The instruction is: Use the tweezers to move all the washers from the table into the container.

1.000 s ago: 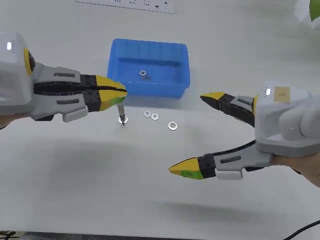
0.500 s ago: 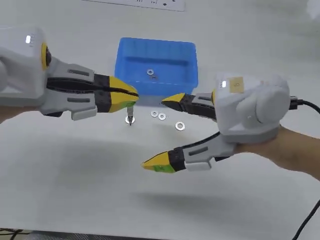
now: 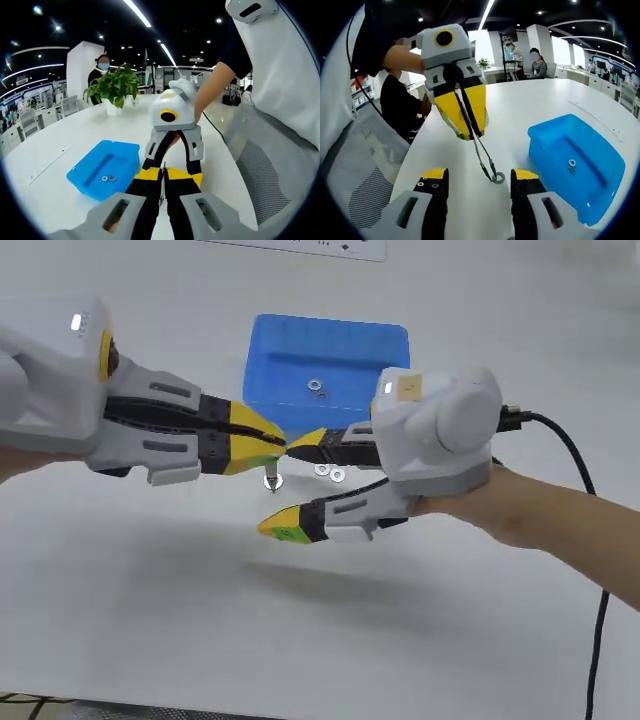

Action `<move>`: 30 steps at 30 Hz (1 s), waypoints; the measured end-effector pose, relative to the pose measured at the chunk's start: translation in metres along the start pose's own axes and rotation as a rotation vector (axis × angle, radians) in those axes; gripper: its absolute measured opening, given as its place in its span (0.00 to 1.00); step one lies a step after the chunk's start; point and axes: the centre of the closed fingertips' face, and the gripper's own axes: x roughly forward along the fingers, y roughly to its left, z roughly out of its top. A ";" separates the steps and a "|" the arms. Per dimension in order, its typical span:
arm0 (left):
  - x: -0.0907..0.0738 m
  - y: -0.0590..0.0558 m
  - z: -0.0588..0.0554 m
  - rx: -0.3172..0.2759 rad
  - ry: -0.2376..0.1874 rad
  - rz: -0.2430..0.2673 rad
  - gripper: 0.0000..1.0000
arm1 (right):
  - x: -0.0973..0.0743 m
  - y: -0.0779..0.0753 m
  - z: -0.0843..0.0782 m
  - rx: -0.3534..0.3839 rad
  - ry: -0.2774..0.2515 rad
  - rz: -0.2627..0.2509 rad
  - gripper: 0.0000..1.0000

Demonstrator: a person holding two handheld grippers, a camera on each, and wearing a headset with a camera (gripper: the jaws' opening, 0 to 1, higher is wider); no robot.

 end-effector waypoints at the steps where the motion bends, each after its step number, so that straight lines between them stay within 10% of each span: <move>1: -0.001 0.001 -0.001 -0.001 0.002 0.001 0.05 | 0.001 -0.001 0.000 -0.020 0.003 -0.005 0.41; 30: -0.006 0.007 -0.014 0.027 0.035 0.026 0.06 | 0.009 -0.009 0.005 -0.264 0.046 -0.013 0.09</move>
